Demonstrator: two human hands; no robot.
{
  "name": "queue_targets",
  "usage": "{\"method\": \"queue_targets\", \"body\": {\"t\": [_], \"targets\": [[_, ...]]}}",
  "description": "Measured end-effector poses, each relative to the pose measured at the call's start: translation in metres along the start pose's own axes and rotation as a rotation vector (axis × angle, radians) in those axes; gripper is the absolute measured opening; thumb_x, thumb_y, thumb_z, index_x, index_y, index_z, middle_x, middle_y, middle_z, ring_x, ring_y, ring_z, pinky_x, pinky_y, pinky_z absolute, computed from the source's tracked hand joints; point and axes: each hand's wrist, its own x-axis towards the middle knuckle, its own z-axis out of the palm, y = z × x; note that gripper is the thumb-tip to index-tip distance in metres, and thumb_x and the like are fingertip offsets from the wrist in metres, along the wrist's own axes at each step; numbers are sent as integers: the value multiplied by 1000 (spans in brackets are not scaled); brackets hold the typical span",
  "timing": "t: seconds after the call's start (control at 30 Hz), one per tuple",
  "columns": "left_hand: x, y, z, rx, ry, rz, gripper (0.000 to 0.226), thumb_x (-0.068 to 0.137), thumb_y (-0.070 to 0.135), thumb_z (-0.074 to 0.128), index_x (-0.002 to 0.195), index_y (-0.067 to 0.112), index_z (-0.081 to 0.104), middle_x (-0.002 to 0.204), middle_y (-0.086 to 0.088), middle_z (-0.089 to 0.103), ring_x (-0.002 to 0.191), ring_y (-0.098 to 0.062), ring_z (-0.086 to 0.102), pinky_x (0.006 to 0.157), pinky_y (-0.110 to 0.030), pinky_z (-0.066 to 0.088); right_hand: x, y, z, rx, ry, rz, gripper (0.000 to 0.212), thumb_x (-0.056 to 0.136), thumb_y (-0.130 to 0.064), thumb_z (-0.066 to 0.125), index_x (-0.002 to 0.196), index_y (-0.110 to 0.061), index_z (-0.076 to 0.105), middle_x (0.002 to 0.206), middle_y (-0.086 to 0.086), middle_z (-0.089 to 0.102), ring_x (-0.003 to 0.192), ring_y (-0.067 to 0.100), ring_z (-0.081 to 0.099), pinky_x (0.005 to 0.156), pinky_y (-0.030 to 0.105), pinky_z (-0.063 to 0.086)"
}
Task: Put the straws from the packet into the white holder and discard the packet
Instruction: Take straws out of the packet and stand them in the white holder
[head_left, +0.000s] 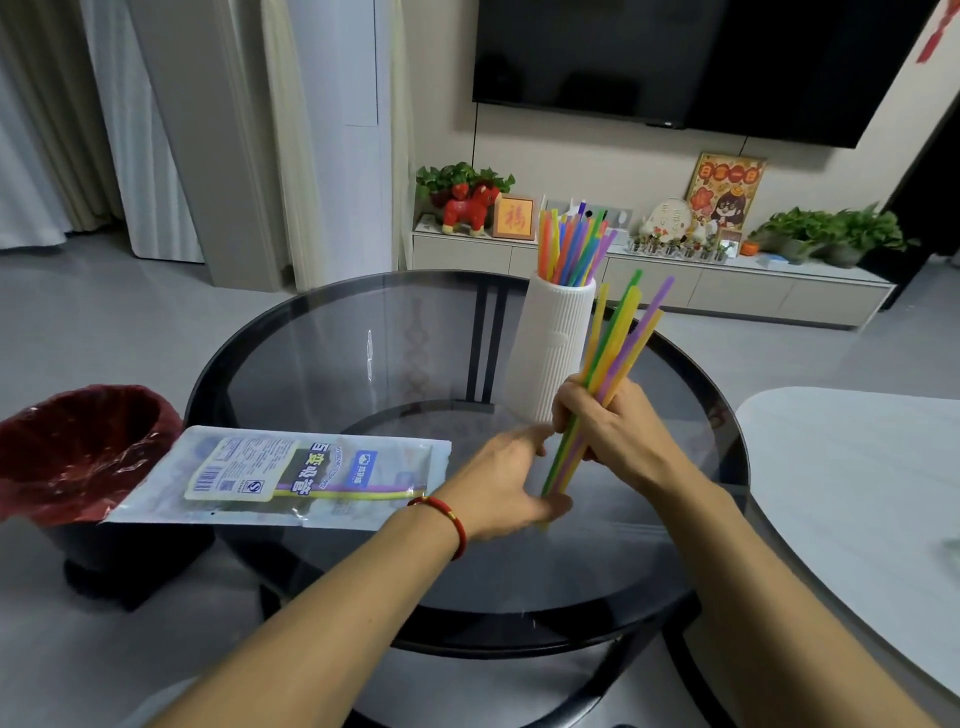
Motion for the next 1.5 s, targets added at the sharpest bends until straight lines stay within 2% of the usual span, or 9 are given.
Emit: {"method": "queue_targets", "body": {"t": [0.13, 0.27, 0.4, 0.63, 0.8, 0.97, 1.07, 1.27, 1.5], "targets": [[8, 2, 12, -123, 0, -35, 23, 86, 31, 74, 82, 38, 53, 76, 17, 56, 62, -1, 57, 54, -7, 40, -5, -5, 6, -76, -60, -63, 33, 101, -15, 53, 73, -3, 67, 72, 13, 68, 64, 26, 66, 62, 45, 58], [13, -1, 21, -99, 14, -65, 27, 80, 35, 79, 73, 38, 54, 71, 13, 61, 63, -2, 59, 52, -8, 39, -7, 6, 6, -216, -115, -57, 33, 103, -15, 51, 80, 4, 64, 75, 19, 64, 65, 28, 62, 63, 44, 56], [16, -4, 24, -113, 29, -79, 22, 75, 32, 84, 80, 35, 63, 77, 11, 66, 63, -1, 63, 54, -12, 44, -10, 13, 2, -212, -168, -27, 31, 104, -18, 56, 78, -4, 67, 64, 6, 71, 48, 15, 67, 49, 29, 59], [13, -1, 11, -86, 39, -131, 40, 73, 14, 79, 110, 26, 69, 94, 10, 70, 77, -2, 65, 65, -12, 49, -15, 30, -15, -21, -32, 100, 26, 100, -19, 65, 80, -7, 76, 63, 10, 76, 52, 21, 75, 55, 31, 64], [28, 10, -27, -175, 494, -119, 47, 77, 7, 71, 118, 26, 58, 110, 4, 63, 83, -6, 62, 65, -10, 47, -17, 40, -37, 349, 105, 238, 26, 99, -21, 65, 84, -7, 81, 76, 17, 79, 67, 33, 78, 66, 36, 67], [91, 29, -70, -289, 573, -179, 111, 63, 40, 88, 152, 26, 22, 153, -7, 37, 136, -25, 41, 108, -48, 42, -10, 40, -43, 551, 251, 244, 26, 99, -19, 65, 86, -2, 79, 76, 20, 77, 62, 30, 74, 62, 31, 64], [128, 41, -83, -296, 488, -140, 132, 48, 52, 89, 154, 26, 16, 156, -8, 34, 142, -29, 35, 115, -51, 35, -1, 36, -49, 642, 408, 225, 25, 101, -18, 64, 88, -1, 77, 73, 16, 77, 58, 25, 73, 58, 28, 62], [165, 30, -84, -266, 399, -104, 95, 60, 38, 92, 136, 26, 36, 109, 9, 56, 108, -19, 60, 91, -36, 55, 17, 28, -61, 757, 640, 183, 24, 101, -28, 65, 87, -14, 79, 71, 4, 79, 56, 17, 74, 59, 23, 62], [147, 19, -89, -317, 295, -22, 75, 61, 37, 88, 126, 26, 53, 108, 4, 65, 101, -13, 63, 86, -33, 57, 56, -3, -75, 627, 684, 37, 24, 91, -22, 64, 71, -13, 76, 58, 11, 72, 48, 27, 69, 53, 37, 62]]}}
